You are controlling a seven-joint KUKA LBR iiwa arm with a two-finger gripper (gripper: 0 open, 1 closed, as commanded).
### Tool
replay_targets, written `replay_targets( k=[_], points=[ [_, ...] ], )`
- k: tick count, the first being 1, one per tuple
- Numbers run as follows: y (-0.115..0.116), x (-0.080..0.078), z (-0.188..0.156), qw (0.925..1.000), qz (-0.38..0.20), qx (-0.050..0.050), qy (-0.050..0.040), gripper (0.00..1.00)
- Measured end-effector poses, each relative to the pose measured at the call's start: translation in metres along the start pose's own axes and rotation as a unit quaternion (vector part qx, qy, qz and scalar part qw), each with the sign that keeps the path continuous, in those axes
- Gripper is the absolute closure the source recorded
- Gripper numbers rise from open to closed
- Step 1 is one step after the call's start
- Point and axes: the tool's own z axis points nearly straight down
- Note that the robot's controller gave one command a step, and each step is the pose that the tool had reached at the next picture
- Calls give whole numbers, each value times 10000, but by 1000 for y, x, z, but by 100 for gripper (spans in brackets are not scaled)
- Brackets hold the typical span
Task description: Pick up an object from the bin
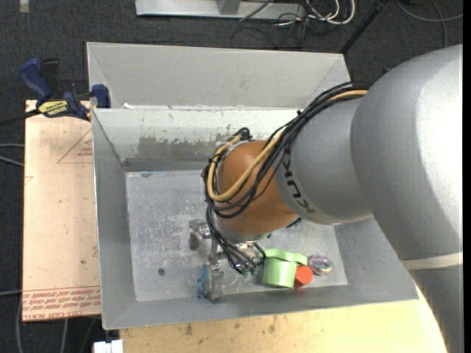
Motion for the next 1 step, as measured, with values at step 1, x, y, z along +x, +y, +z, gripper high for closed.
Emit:
replay_targets(
  k=[1],
  points=[
    [1,-1,-1,10000,0,-3,-7,100]
  ],
)
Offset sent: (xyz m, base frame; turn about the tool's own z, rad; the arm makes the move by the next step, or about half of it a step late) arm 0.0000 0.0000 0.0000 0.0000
